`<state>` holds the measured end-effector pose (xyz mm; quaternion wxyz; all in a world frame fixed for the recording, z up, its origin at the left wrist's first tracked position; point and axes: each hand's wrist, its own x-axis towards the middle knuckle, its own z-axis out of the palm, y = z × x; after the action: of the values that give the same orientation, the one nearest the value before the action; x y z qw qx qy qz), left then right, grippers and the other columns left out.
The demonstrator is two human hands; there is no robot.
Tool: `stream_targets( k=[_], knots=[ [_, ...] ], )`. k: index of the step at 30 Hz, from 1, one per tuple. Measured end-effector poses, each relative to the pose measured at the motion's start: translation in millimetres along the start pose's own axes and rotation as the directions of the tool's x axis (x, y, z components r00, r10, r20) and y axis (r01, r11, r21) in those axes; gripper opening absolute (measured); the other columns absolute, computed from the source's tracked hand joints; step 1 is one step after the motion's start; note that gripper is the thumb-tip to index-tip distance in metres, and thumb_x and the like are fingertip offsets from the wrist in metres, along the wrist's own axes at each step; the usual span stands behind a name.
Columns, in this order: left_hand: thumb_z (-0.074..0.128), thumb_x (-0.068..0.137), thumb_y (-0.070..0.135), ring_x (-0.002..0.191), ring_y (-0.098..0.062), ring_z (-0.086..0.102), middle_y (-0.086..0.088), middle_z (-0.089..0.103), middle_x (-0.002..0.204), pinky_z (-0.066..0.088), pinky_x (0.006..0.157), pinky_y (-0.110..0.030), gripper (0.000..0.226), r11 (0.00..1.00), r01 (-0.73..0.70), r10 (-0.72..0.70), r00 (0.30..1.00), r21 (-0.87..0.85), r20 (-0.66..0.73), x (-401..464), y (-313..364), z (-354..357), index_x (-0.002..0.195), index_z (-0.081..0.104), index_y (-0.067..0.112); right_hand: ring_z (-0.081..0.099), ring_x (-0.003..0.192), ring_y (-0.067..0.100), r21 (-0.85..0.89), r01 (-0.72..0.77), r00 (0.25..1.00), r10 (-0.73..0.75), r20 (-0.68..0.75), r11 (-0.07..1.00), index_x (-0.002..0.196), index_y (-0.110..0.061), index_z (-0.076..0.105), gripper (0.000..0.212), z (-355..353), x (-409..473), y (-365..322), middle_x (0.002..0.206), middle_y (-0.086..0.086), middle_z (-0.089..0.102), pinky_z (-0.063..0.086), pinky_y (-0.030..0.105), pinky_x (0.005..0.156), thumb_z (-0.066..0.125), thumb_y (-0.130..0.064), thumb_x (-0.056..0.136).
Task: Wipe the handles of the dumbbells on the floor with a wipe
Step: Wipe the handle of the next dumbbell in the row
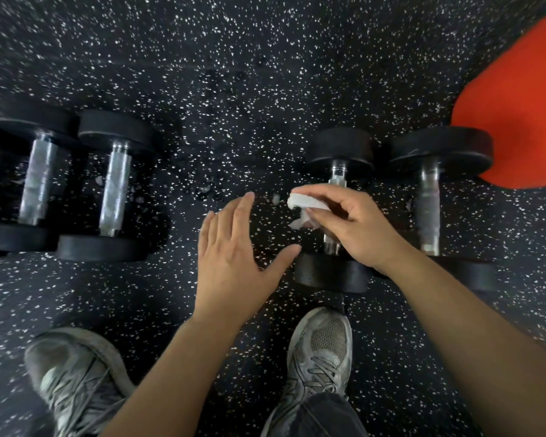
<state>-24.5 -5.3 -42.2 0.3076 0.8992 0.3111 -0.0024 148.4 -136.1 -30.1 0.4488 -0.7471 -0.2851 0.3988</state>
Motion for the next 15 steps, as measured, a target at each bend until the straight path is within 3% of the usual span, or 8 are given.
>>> stream_targets(
  k=[4, 8, 11, 15],
  knots=[
    [0.052, 0.090, 0.077, 0.150, -0.016, 0.020, -0.004, 0.035, 0.162, 0.004, 0.126, -0.036, 0.095, 0.999, 0.040, -0.038, 0.996, 0.021, -0.075, -1, -26, -33, 0.160, 0.024, 0.019, 0.065, 0.079, -0.004, 0.023, 0.017, 1.000, -0.018, 0.019, 1.000, 0.133, -0.024, 0.065, 0.034, 19, 13, -17, 0.093, -0.021, 0.070, 0.048, 0.011, 0.069, 0.059, -0.011, 0.102],
    [0.056, 0.093, 0.067, 0.147, -0.024, 0.034, -0.008, 0.044, 0.156, 0.017, 0.127, -0.045, 0.086, 0.994, 0.088, -0.078, 0.983, 0.057, -0.166, -6, -52, -62, 0.157, 0.031, 0.014, 0.062, 0.068, -0.009, 0.008, 0.042, 0.996, -0.043, 0.073, 0.999, 0.133, -0.018, 0.064, 0.033, 44, 30, -31, 0.083, -0.030, 0.068, 0.045, 0.008, 0.065, 0.060, -0.010, 0.102],
    [0.056, 0.096, 0.060, 0.144, -0.026, 0.038, -0.009, 0.048, 0.151, 0.019, 0.126, -0.048, 0.078, 0.987, 0.136, -0.114, 0.967, 0.083, -0.226, -11, -77, -83, 0.155, 0.035, 0.012, 0.065, 0.075, -0.007, 0.022, 0.041, 0.993, -0.043, 0.108, 0.999, 0.133, -0.020, 0.065, 0.033, 66, 42, -47, 0.092, -0.022, 0.072, 0.047, 0.009, 0.072, 0.061, -0.011, 0.102],
    [0.055, 0.097, 0.054, 0.141, -0.029, 0.042, -0.014, 0.051, 0.147, 0.023, 0.124, -0.052, 0.074, 0.976, 0.192, -0.154, 0.943, 0.102, -0.295, -18, -109, -104, 0.152, 0.038, 0.009, 0.071, 0.099, 0.002, 0.002, 0.062, 0.986, -0.062, 0.155, 0.998, 0.133, -0.024, 0.065, 0.034, 97, 57, -61, 0.112, -0.014, 0.074, 0.052, 0.019, 0.089, 0.061, -0.012, 0.102]
  ],
)
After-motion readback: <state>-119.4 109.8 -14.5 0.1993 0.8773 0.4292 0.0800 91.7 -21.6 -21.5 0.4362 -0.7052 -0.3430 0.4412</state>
